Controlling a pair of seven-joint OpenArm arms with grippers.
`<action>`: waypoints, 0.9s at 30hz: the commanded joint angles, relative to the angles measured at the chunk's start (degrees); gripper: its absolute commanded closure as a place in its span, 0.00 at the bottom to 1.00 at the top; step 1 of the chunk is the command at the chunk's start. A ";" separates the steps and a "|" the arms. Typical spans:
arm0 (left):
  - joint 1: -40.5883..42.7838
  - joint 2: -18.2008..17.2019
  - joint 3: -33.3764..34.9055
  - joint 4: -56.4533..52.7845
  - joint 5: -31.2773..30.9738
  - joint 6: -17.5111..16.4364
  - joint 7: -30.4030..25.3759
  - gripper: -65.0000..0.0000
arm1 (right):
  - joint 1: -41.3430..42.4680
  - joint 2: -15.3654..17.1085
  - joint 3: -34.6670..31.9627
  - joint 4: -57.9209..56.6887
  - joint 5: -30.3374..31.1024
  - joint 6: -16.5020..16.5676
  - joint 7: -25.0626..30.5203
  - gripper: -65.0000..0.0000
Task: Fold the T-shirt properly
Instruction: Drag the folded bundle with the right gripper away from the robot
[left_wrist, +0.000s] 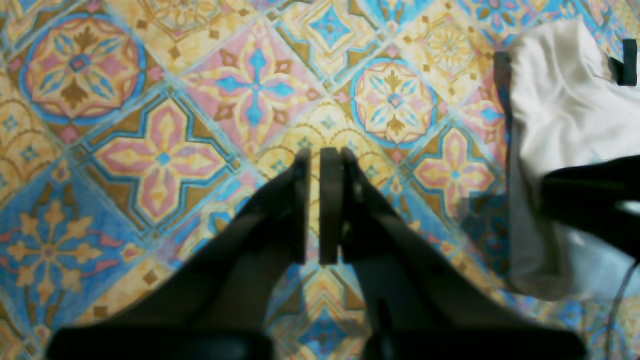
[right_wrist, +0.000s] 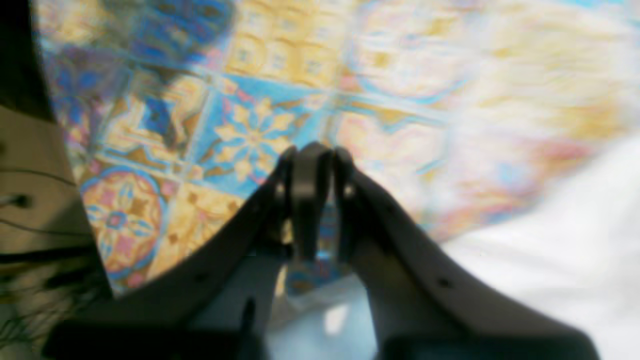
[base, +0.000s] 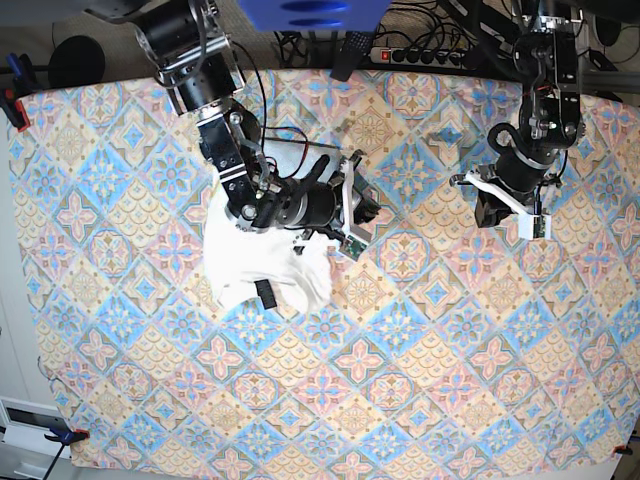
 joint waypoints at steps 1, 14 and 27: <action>0.49 -0.64 -1.45 1.74 -0.12 -0.19 -1.37 0.96 | 1.30 -0.07 0.17 -1.54 0.64 0.14 2.05 0.93; 1.02 -0.73 -2.86 2.00 -0.56 -0.27 -1.37 0.96 | -0.28 9.87 12.83 -6.28 0.55 0.14 5.65 0.93; 1.28 -0.64 -2.86 2.00 -2.58 -0.36 -1.37 0.96 | -0.28 14.53 22.50 -6.28 0.55 0.14 5.39 0.93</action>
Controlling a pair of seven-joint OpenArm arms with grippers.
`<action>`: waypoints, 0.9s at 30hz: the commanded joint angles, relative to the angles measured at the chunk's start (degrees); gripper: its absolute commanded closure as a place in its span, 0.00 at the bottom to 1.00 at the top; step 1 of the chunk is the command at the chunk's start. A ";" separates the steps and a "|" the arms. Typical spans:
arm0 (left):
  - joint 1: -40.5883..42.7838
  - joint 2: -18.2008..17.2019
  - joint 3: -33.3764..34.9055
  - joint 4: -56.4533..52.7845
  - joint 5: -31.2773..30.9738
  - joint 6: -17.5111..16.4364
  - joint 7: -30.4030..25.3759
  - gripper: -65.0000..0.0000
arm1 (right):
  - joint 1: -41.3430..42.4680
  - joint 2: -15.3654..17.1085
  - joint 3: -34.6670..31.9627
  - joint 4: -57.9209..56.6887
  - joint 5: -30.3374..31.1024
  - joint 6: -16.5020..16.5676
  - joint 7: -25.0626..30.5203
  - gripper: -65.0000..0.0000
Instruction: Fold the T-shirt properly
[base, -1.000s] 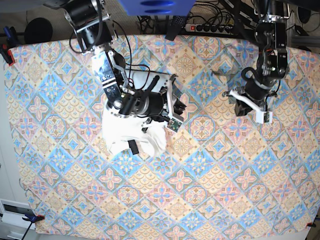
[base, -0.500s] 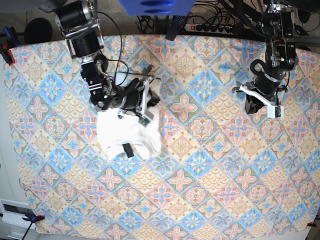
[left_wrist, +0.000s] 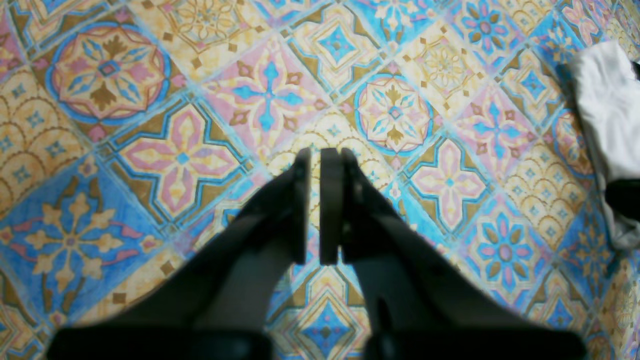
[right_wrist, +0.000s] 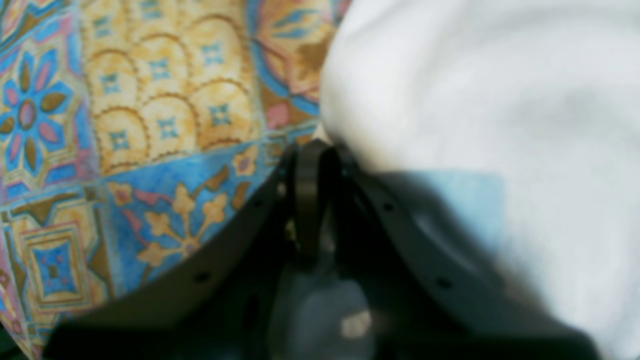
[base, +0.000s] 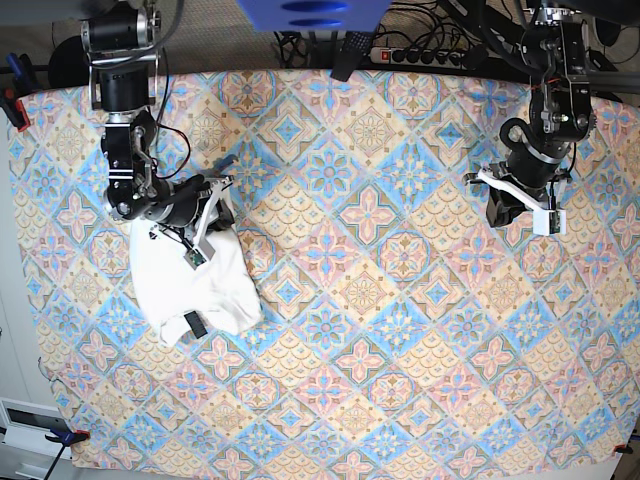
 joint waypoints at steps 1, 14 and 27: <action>0.43 -0.51 -0.28 0.97 -0.57 -0.36 -1.17 0.96 | 0.92 0.28 0.18 1.32 0.51 0.17 0.43 0.93; 8.61 -2.01 -0.89 1.06 -0.92 -0.36 -1.43 0.96 | -17.01 0.28 8.98 35.61 0.95 0.17 -10.04 0.94; 30.76 -2.01 -10.21 11.08 -0.92 -0.36 -1.43 0.97 | -46.64 -0.16 33.85 44.67 0.95 0.17 -10.56 0.94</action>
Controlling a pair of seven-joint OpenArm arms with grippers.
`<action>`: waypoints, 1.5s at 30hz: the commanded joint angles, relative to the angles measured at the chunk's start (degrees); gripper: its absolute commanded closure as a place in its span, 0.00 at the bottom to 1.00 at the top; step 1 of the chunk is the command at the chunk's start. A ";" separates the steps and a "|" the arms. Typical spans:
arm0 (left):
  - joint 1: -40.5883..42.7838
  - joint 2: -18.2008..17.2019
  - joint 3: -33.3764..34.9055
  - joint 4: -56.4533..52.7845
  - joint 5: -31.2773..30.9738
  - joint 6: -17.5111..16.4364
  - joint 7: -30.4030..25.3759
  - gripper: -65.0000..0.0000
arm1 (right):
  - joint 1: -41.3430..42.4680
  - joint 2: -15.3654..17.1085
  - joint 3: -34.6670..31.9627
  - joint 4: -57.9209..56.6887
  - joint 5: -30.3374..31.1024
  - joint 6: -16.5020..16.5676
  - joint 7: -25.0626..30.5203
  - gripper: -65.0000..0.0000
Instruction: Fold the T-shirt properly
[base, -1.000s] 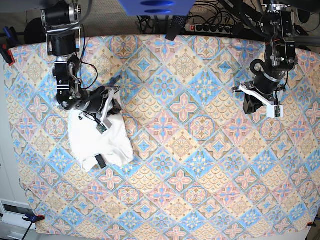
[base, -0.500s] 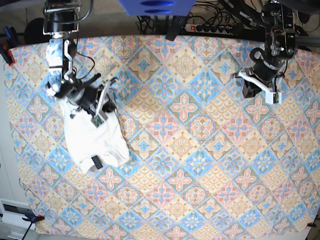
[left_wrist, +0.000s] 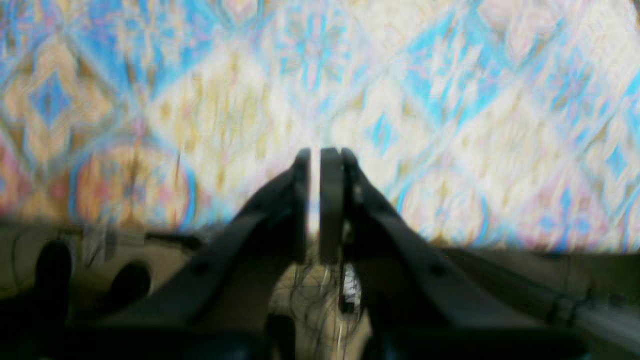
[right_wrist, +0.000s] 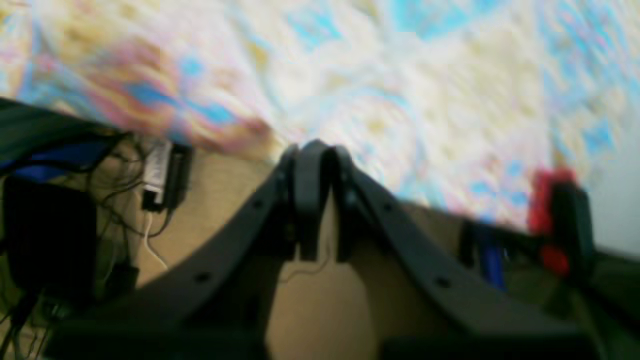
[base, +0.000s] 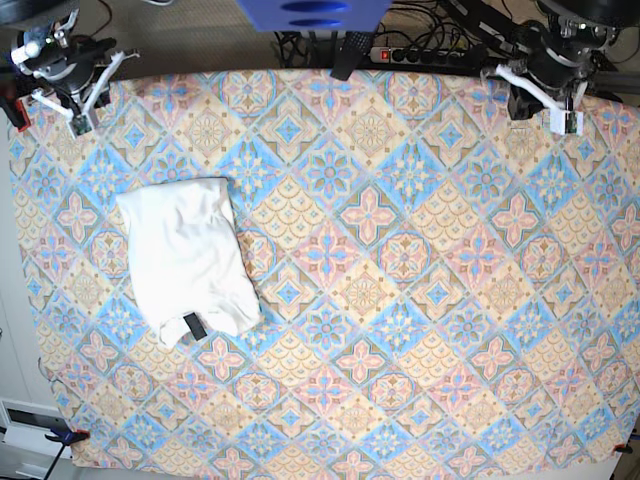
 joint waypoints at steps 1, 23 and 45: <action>2.10 -0.74 -0.99 0.83 -0.03 0.21 -0.95 0.97 | -3.03 -0.52 1.38 0.62 0.78 0.38 0.26 0.94; -2.12 -2.50 24.50 -50.33 8.33 0.56 -29.09 0.98 | -5.66 -5.97 3.14 -63.55 -11.62 0.38 39.03 0.94; -36.23 9.28 61.69 -100.00 9.64 10.23 -61.00 0.96 | 23.52 -6.76 2.70 -93.88 -17.42 -6.69 52.65 0.93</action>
